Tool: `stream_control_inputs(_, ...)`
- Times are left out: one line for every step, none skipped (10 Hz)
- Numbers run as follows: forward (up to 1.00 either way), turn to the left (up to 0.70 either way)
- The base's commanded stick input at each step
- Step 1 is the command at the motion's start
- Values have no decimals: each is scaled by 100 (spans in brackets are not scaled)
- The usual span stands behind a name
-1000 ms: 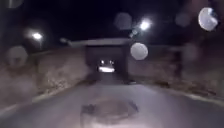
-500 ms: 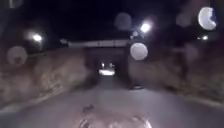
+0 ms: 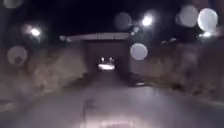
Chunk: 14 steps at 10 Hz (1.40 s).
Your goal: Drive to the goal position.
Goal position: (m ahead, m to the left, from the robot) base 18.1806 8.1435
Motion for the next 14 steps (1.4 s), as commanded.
stream_control_inputs(100, 0)
stream_control_inputs(100, 1)
stream_control_inputs(100, 2)
stream_control_inputs(100, 2)
stream_control_inputs(100, 2)
stream_control_inputs(100, 2)
stream_control_inputs(100, 3)
stream_control_inputs(100, 3)
stream_control_inputs(100, 3)
stream_control_inputs(100, 5)
stream_control_inputs(100, 10)
stream_control_inputs(100, 16)
stream_control_inputs(100, 23)
stream_control_inputs(100, 11)
